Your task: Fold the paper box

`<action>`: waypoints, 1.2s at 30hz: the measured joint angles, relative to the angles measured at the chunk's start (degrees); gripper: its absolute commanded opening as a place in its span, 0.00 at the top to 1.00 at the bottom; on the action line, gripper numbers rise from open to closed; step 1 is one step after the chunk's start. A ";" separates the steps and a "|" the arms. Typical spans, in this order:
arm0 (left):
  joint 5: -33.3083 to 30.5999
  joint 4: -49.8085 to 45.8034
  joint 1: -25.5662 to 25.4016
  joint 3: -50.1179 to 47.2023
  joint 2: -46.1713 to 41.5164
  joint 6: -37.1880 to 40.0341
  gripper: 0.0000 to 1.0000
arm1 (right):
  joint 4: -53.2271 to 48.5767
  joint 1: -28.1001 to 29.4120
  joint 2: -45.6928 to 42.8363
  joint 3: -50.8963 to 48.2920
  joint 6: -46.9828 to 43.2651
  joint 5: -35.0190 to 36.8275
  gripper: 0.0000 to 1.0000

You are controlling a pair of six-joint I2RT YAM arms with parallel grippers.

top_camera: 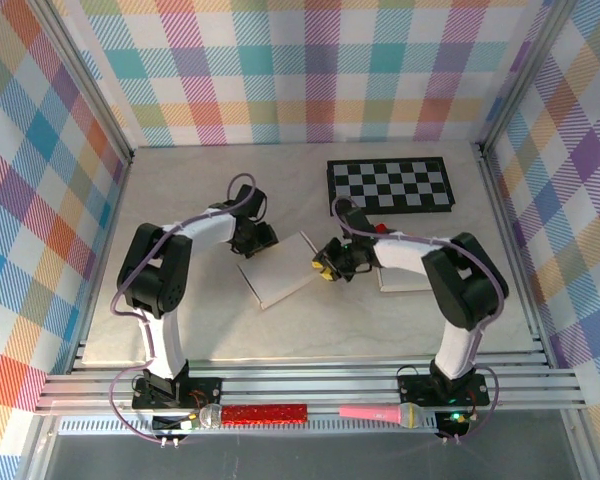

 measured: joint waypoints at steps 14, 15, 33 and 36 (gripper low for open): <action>-3.65 -1.03 8.00 -10.71 -8.24 -1.40 0.52 | -4.74 -0.20 12.24 19.80 -12.76 -5.81 0.48; -3.56 -0.70 8.07 -10.95 -8.44 -1.46 0.52 | -4.63 0.07 10.12 17.66 -13.14 -5.99 0.47; -2.89 -0.63 8.28 -10.97 -8.66 -2.56 0.53 | 3.08 13.88 0.55 2.29 -7.58 -7.67 0.48; -2.73 -0.63 8.28 -10.97 -8.66 -2.64 0.53 | 3.65 13.88 0.98 2.29 -7.56 -7.69 0.48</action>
